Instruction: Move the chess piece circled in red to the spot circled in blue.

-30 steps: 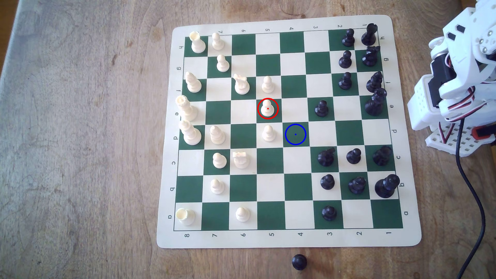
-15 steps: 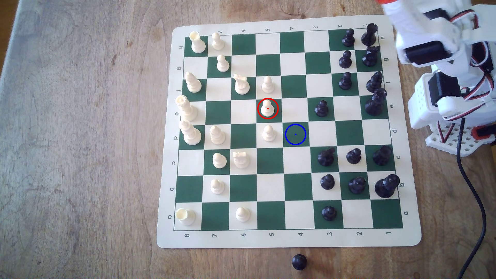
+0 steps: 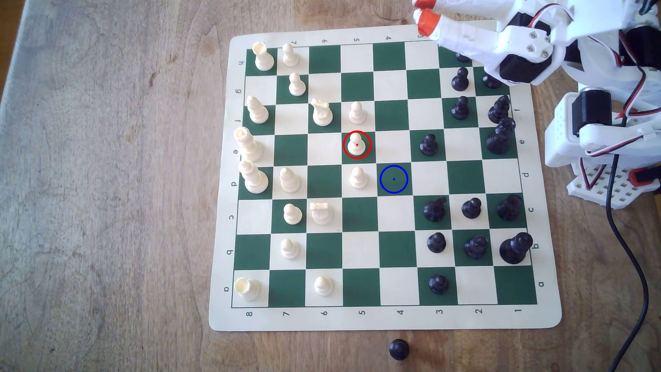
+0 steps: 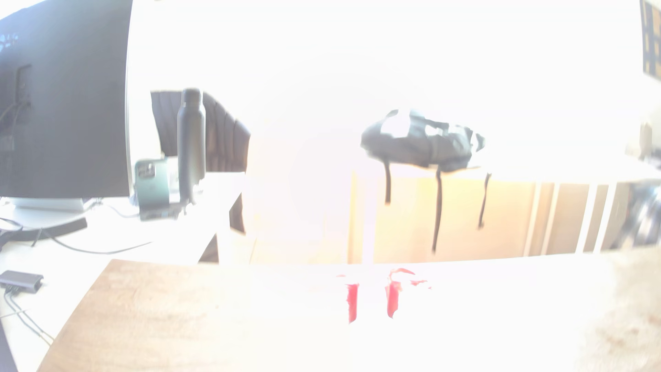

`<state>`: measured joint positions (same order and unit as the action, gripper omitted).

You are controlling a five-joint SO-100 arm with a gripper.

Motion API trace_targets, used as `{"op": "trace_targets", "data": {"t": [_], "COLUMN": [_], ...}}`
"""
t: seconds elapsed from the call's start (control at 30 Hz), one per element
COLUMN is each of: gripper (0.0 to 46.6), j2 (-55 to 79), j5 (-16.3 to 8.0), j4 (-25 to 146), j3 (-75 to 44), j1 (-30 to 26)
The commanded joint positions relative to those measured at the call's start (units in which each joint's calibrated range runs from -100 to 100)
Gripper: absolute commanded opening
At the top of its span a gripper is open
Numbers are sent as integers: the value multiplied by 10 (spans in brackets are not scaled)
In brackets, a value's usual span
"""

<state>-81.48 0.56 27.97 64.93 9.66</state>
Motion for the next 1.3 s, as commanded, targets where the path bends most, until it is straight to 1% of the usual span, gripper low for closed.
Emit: {"op": "trace_targets", "data": {"t": [0.0, 0.07, 0.13, 0.23, 0.4, 0.43, 0.53, 0.57, 0.67, 0.87, 0.93, 1.0, 1.1, 1.27], "gripper": [97, 161, 210, 211, 212, 206, 198, 189, 170, 168, 170, 182, 190, 189], "j2": [119, 155, 199, 226, 329, 374, 423, 452, 484, 544, 560, 584, 617, 673], "j5": [-32, -43, -45, -45, -55, -64, -73, -79, -86, -94, -98, -103, -104, -101], "j4": [108, 145, 184, 206, 312, 353, 376, 386, 389, 371, 361, 341, 317, 295], "j3": [-134, -164, -194, -210, -336, -390, -431, -447, -446, -408, -407, -406, -406, -409], "j1": [35, 50, 66, 65, 39, 32, 27, 27, 27, 23, 23, 23, 22, 17]}}
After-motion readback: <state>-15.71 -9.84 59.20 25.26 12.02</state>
